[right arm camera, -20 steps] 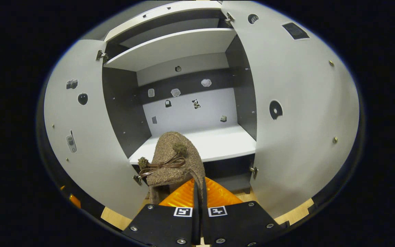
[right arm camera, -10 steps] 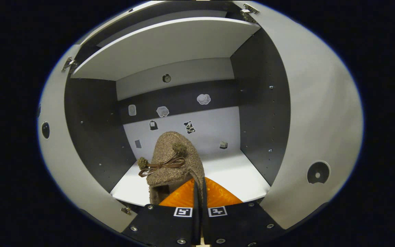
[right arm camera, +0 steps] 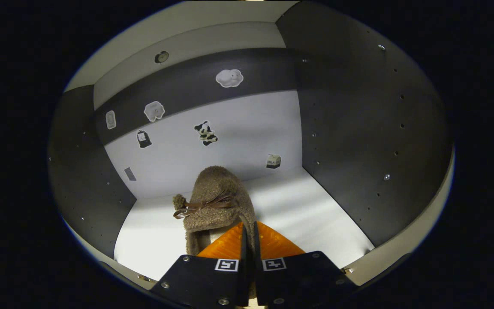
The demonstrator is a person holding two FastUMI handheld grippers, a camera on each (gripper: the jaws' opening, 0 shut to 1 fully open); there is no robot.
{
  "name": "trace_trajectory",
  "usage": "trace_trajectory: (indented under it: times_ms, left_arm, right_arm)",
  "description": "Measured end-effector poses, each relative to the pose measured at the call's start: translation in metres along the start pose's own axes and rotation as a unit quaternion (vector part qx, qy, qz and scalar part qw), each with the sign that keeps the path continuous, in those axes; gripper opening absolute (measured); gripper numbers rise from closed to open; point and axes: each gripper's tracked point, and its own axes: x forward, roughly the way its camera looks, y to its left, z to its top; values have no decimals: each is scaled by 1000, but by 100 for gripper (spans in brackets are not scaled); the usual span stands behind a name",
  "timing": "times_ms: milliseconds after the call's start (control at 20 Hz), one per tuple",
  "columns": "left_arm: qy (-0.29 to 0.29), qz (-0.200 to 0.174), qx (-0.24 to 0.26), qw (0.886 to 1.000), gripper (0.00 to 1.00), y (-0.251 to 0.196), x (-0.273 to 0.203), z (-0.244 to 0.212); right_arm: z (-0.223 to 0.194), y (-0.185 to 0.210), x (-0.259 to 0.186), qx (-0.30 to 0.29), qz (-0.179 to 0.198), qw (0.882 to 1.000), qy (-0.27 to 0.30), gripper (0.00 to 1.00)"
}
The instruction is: Grab one shoe with the right hand and put it into the shoe cabinet, grab the other shoe with the left hand and put it into the shoe cabinet; then close the right door with the right hand and the left door with the left hand.
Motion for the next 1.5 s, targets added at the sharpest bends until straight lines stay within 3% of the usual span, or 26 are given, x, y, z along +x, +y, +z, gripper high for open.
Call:
trace_trajectory:
  times_ms: [200, 300, 400, 500, 750, 1000, 1200, 1500]
  left_arm:
    - [5, -6, 0, 1000, 96, -5, 5, -4]
    - [7, -13, -6, 1000, 96, -10, 5, -7]
    - [11, -20, -14, 1000, 96, -16, 7, -10]
    - [14, -26, -19, 999, 96, -22, 5, -12]
    - [37, -37, -24, 998, 97, -37, 8, -38]
    - [96, -41, -16, 994, 97, -52, 17, -99]
    - [152, -52, -24, 987, 97, -72, 29, -155]
    - [248, -66, -39, 966, 97, -93, 38, -229]
  right_arm:
    - [16, 2, -29, -19, 8, 999, -41, 31]
    - [14, 3, -52, -42, 12, 997, -60, 60]
    - [9, 5, -84, -52, 24, 995, -85, 77]
    - [-1, 6, -118, -55, 38, 992, -105, 86]
    - [-36, 1, -194, -51, 69, 987, -137, 92]
    - [-68, -15, -257, -66, 82, 982, -158, 92]
    - [-75, -36, -303, -85, 70, 977, -185, 92]
    - [-77, -57, -353, -107, 58, 969, -213, 92]
